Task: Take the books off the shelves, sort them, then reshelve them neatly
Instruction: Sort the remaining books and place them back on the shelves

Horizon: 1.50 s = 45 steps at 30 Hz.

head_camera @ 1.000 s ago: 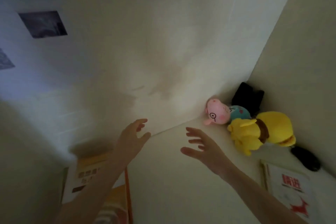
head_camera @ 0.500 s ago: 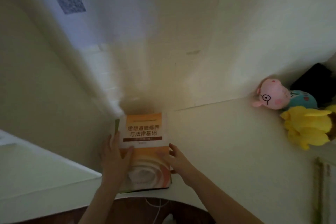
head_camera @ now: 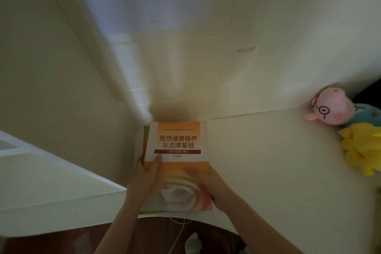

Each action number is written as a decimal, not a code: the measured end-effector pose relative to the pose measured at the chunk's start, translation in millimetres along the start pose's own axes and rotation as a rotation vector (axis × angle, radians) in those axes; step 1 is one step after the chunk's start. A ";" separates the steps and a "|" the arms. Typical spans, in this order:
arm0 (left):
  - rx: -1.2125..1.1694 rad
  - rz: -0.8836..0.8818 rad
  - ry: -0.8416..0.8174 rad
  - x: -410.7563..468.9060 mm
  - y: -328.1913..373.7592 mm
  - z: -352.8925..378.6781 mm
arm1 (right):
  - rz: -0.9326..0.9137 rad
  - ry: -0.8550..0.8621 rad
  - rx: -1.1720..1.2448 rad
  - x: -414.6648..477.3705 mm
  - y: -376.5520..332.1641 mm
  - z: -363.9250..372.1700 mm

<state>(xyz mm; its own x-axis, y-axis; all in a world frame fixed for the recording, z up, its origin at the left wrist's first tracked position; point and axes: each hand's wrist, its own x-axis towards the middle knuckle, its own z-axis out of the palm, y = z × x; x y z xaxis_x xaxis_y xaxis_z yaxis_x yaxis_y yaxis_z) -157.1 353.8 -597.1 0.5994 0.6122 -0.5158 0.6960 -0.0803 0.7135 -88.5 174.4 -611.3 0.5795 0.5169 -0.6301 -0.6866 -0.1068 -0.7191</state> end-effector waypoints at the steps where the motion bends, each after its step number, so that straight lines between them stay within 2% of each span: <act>1: 0.001 0.001 -0.001 -2.3 2.1 1.2 | 0.007 0.004 0.010 -0.9 0.0 -1.6; 5: 0.038 0.061 0.004 -15.7 5.1 19.9 | 0.013 0.022 0.044 -13.0 -1.9 -23.7; 8: 0.019 0.205 0.041 -32.4 10.5 44.0 | 0.016 0.025 0.069 -26.6 -3.4 -48.6; 10: 0.019 0.220 0.005 -36.6 13.0 60.3 | 0.026 0.041 0.092 -36.4 -0.2 -64.0; 14: 0.108 0.188 -0.110 -45.5 25.1 92.3 | 0.035 0.102 0.170 -54.2 13.4 -92.0; 17: 0.264 0.188 -0.182 -56.7 37.8 120.3 | 0.013 0.126 0.252 -68.7 21.7 -115.3; 20: 0.358 0.170 -0.251 -71.1 44.2 152.8 | -0.040 0.159 0.224 -85.6 16.9 -144.9; 24: 0.347 0.124 -0.408 -93.0 46.4 188.7 | -0.027 0.196 0.162 -100.2 2.7 -187.0; 30: 0.341 0.133 -0.433 -90.9 51.9 217.9 | 0.019 0.205 0.075 -113.7 -8.6 -204.4; 32: 0.321 0.158 -0.487 -88.3 51.6 210.4 | 0.034 0.375 -0.197 -115.8 -11.7 -201.6; 33: 0.326 0.203 -0.486 -86.0 51.7 201.5 | 0.057 0.539 -0.422 -113.8 -13.7 -202.5; 34: 0.337 0.258 -0.449 -82.0 52.2 189.1 | 0.074 0.715 -0.605 -111.1 -18.6 -203.0; 35: 0.323 0.315 -0.366 -75.9 52.8 172.9 | 0.025 0.875 -0.674 -108.5 -26.3 -199.9; 36: 0.296 0.353 -0.261 -69.3 54.4 153.7 | -0.085 0.957 -0.669 -107.0 -33.4 -190.8; 37: 0.278 0.382 -0.141 -60.3 54.6 133.3 | -0.217 0.929 -0.631 -104.8 -39.1 -176.1; 39: 0.279 0.395 0.099 -36.0 46.6 91.2 | -0.398 0.743 -0.563 -93.9 -42.2 -133.5; 41: 0.302 0.248 0.214 -8.6 28.2 56.5 | -0.457 0.459 -0.579 -72.5 -39.2 -90.7; 43: 0.276 0.050 0.197 7.7 11.0 35.3 | -0.348 0.179 -0.560 -51.7 -37.4 -47.0; 45: 0.104 -0.030 0.131 9.1 4.3 28.1 | -0.169 0.036 -0.446 -25.6 -33.0 -19.0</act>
<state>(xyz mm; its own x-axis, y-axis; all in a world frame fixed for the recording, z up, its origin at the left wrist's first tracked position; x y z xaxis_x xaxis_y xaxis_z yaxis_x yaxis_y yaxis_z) -137.5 337.0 -612.1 0.5257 0.7122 -0.4651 0.7540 -0.1369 0.6424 -72.4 148.6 -577.0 0.6868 0.5298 -0.4976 -0.3309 -0.3817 -0.8630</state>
